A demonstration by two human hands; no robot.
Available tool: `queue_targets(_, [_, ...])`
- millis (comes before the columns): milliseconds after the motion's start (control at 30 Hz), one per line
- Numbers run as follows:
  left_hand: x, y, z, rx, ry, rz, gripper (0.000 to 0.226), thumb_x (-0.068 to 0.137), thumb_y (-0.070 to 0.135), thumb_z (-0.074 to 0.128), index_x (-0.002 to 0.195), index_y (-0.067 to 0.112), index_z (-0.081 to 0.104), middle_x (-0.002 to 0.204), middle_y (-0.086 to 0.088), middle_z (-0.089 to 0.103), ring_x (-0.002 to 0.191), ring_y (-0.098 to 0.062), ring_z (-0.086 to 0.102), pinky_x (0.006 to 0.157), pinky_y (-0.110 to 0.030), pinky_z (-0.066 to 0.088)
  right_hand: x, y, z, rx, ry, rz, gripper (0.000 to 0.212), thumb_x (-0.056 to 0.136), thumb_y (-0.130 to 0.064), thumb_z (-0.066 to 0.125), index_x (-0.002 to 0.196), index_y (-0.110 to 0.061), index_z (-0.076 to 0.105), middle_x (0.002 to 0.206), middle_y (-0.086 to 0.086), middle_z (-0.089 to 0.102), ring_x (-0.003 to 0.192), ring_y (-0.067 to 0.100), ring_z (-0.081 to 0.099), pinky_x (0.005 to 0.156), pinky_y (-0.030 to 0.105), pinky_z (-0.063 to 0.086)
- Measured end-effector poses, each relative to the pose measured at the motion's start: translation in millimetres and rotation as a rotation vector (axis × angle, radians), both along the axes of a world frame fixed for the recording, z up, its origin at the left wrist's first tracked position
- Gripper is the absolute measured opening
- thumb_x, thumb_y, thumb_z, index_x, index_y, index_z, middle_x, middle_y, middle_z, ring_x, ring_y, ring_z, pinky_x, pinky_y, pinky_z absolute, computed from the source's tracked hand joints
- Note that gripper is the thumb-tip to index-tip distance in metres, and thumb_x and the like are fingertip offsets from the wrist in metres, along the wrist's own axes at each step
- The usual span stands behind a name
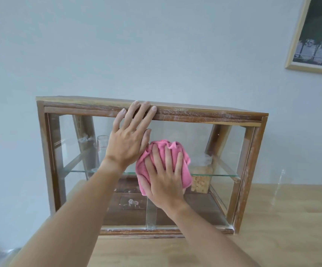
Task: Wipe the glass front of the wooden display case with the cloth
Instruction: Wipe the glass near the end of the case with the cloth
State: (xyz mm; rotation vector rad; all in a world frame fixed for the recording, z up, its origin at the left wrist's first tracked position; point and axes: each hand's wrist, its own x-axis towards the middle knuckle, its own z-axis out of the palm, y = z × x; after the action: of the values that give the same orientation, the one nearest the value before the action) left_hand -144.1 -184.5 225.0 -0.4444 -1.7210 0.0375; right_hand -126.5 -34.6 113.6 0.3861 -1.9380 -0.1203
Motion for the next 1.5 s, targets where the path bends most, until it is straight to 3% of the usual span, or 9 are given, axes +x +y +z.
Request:
queue_targets(100, [2.9, -24.0, 4.1, -0.106, -0.025, 0.026, 0.058, 0.104, 0.034, 0.026, 0.16, 0.021, 0.015, 0.166, -0.003, 0.019, 0.154, -0.022, 0.017, 0.125, -0.041, 0.012, 6.3, 10.9, -13.9, 0.253, -0.074, 0.018, 0.065, 0.101, -0.051, 0.049, 0.159, -0.026, 0.034, 0.169, 0.002, 0.027, 0.157, 0.036, 0.012, 0.125, 0.062, 0.003])
queue_targets(167, [6.2, -44.1, 2.3, -0.015, -0.055, 0.058, 0.063, 0.102, 0.037, 0.027, 0.16, 0.019, 0.011, 0.167, -0.007, 0.014, 0.155, -0.024, 0.013, 0.126, -0.043, 0.007, 11.7, 23.3, -9.4, 0.282, -0.07, 0.014, 0.069, 0.1, -0.053, 0.05, 0.162, -0.029, 0.029, 0.171, -0.001, 0.02, 0.158, 0.034, 0.012, 0.126, 0.06, 0.001])
queue_targets(267, [10.8, -86.3, -3.7, 0.168, -0.109, 0.158, 0.065, 0.1, 0.039, 0.025, 0.16, 0.019, 0.008, 0.168, -0.009, 0.01, 0.156, -0.028, 0.008, 0.125, -0.048, 0.002, 11.5, 21.5, 20.1, -0.057, -0.016, -0.077, 0.078, 0.102, -0.057, 0.042, 0.165, -0.023, 0.012, 0.173, 0.006, 0.007, 0.158, 0.039, 0.0, 0.124, 0.062, -0.004])
queue_targets(367, [13.9, -120.7, 0.1, 0.157, -0.117, 0.226, 0.061, 0.101, 0.037, 0.023, 0.159, 0.021, 0.015, 0.166, -0.01, 0.019, 0.154, -0.033, 0.014, 0.122, -0.055, 0.01, 8.9, -10.6, 51.0, -0.319, -0.029, -0.109, 0.076, 0.103, -0.056, 0.034, 0.165, -0.017, 0.014, 0.172, 0.013, 0.002, 0.156, 0.044, -0.003, 0.122, 0.068, 0.001])
queue_targets(667, [20.0, -136.4, 7.7, 0.106, -0.156, 0.206, 0.06, 0.098, 0.033, 0.033, 0.156, 0.018, 0.024, 0.157, -0.007, 0.036, 0.148, -0.033, 0.027, 0.119, -0.055, 0.021, 3.9, -40.2, -11.3, 0.367, -0.047, 0.013, 0.074, 0.101, -0.057, 0.048, 0.163, -0.025, 0.024, 0.172, 0.004, 0.013, 0.158, 0.035, 0.004, 0.125, 0.059, 0.008])
queue_targets(900, [23.8, -145.1, 9.8, 0.05, -0.186, 0.22, 0.059, 0.099, 0.031, 0.031, 0.156, 0.018, 0.027, 0.157, -0.004, 0.036, 0.148, -0.031, 0.028, 0.119, -0.053, 0.023, -4.6, -86.2, 63.6, 0.026, 0.03, 0.059, 0.069, 0.104, -0.05, 0.044, 0.164, -0.021, 0.024, 0.172, 0.007, 0.015, 0.158, 0.036, 0.004, 0.126, 0.061, 0.004])
queue_targets(1200, [32.6, -156.4, 19.6, -0.006, -0.226, 0.141, 0.058, 0.1, 0.032, 0.029, 0.156, 0.02, 0.027, 0.157, -0.001, 0.037, 0.147, -0.026, 0.03, 0.119, -0.047, 0.023, -4.7, -89.0, 9.3, 0.707, -0.098, 0.159, 0.078, 0.101, -0.057, 0.049, 0.165, -0.029, 0.014, 0.172, 0.0, 0.009, 0.158, 0.027, 0.006, 0.126, 0.05, -0.01])
queue_targets(1400, [25.9, -194.8, 23.6, -0.063, -0.192, 0.189, 0.058, 0.101, 0.029, 0.032, 0.157, 0.017, 0.025, 0.162, -0.005, 0.03, 0.148, -0.029, 0.029, 0.121, -0.046, 0.023, -19.0, -120.3, 94.7, 0.354, 0.019, 0.142, 0.074, 0.103, -0.053, 0.042, 0.165, -0.019, 0.016, 0.172, 0.006, 0.012, 0.159, 0.03, 0.006, 0.127, 0.056, 0.007])
queue_targets(1500, [20.4, -194.0, 19.2, -0.056, -0.183, 0.118, 0.06, 0.098, 0.022, 0.039, 0.156, 0.015, 0.027, 0.161, -0.007, 0.029, 0.147, -0.031, 0.029, 0.12, -0.043, 0.025, -19.5, -130.9, 62.7, 0.486, -0.008, 0.21, 0.079, 0.103, -0.055, 0.041, 0.165, -0.02, 0.008, 0.173, 0.009, 0.007, 0.159, 0.032, 0.0, 0.127, 0.058, -0.002])
